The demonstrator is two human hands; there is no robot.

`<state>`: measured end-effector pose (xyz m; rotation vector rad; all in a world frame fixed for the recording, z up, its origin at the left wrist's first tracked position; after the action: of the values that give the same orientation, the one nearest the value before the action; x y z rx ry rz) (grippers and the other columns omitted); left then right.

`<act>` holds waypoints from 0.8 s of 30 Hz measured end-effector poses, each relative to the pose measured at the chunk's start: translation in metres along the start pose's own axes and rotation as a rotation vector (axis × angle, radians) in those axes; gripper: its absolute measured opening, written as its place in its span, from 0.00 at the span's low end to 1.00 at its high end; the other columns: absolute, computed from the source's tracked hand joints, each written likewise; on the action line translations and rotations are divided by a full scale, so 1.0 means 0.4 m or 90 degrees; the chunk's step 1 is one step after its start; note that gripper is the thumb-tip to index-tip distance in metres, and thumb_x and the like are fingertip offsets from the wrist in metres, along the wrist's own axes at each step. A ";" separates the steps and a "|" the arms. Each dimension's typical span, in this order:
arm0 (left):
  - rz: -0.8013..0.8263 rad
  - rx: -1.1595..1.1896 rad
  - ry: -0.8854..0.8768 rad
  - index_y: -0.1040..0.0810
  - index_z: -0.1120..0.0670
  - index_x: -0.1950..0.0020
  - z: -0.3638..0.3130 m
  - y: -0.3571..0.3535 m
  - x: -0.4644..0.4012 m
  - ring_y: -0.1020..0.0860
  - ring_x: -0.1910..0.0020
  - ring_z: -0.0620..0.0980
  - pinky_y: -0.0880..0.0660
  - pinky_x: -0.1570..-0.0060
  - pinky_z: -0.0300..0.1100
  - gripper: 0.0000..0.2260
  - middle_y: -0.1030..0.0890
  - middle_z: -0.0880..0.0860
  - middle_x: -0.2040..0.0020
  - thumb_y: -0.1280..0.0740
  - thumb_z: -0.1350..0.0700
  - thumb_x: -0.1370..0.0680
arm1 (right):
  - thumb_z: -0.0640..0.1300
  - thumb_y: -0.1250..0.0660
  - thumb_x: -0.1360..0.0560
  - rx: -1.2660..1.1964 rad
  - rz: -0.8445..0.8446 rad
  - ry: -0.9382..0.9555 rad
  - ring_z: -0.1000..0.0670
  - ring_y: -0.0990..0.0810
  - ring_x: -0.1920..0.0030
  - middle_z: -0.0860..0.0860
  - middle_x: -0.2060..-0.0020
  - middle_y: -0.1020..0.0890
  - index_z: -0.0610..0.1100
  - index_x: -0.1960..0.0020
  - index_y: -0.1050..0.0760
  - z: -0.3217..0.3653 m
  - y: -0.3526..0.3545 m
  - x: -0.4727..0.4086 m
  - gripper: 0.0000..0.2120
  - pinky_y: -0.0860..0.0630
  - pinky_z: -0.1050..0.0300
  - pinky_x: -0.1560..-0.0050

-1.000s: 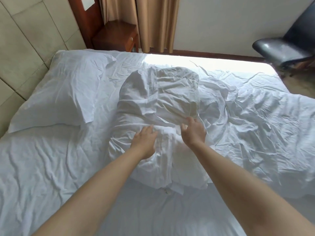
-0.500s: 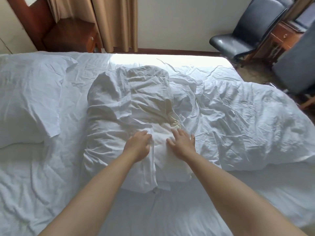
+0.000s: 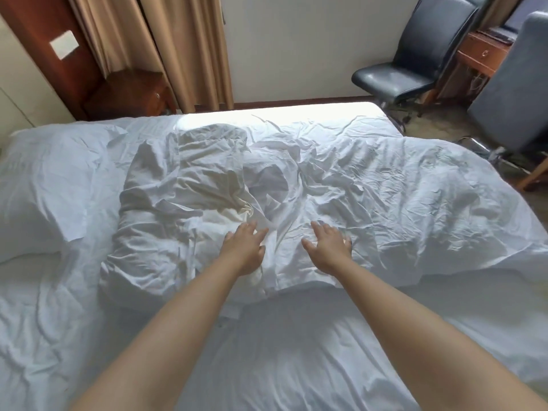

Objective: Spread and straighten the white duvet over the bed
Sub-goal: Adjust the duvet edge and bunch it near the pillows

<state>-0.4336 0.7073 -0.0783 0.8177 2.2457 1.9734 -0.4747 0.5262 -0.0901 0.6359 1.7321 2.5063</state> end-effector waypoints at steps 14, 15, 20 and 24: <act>-0.046 0.021 -0.011 0.40 0.50 0.24 -0.363 0.098 -0.041 0.41 0.26 0.54 0.38 0.30 0.53 0.22 0.40 0.52 0.24 0.46 0.50 0.18 | 0.58 0.46 0.20 -0.004 -0.043 -0.042 0.45 0.46 0.25 0.48 0.24 0.42 0.49 0.23 0.46 -0.359 0.262 0.045 0.29 0.51 0.40 0.27; -0.049 0.024 -0.020 0.40 0.50 0.24 -0.378 0.105 -0.053 0.40 0.27 0.55 0.38 0.31 0.53 0.22 0.38 0.52 0.25 0.45 0.50 0.19 | 0.58 0.46 0.20 -0.004 -0.046 -0.045 0.45 0.45 0.25 0.48 0.25 0.41 0.49 0.23 0.45 -0.367 0.270 0.043 0.29 0.50 0.40 0.27; -0.042 0.020 -0.061 0.40 0.50 0.24 -0.442 0.099 -0.101 0.37 0.29 0.54 0.36 0.34 0.52 0.22 0.36 0.51 0.27 0.45 0.50 0.19 | 0.57 0.46 0.20 0.007 -0.057 -0.067 0.46 0.44 0.25 0.48 0.25 0.40 0.49 0.23 0.46 -0.408 0.310 0.032 0.28 0.50 0.41 0.27; -0.009 0.013 -0.079 0.41 0.50 0.24 -0.503 0.074 -0.139 0.38 0.28 0.54 0.34 0.35 0.53 0.23 0.38 0.51 0.26 0.44 0.51 0.19 | 0.57 0.45 0.21 0.000 -0.046 -0.093 0.45 0.43 0.25 0.48 0.26 0.39 0.49 0.24 0.46 -0.488 0.318 0.026 0.28 0.50 0.42 0.27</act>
<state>-0.4489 0.5028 -0.0295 0.8973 2.1992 1.8420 -0.5257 0.3067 -0.0301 0.7229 1.6725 2.3483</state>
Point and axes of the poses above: each hand's wrist, its own x-axis away from the middle knuckle, its own y-axis out of the back of the hand, z = x × y, the point moved 8 cm from there along -x, towards the middle knuckle
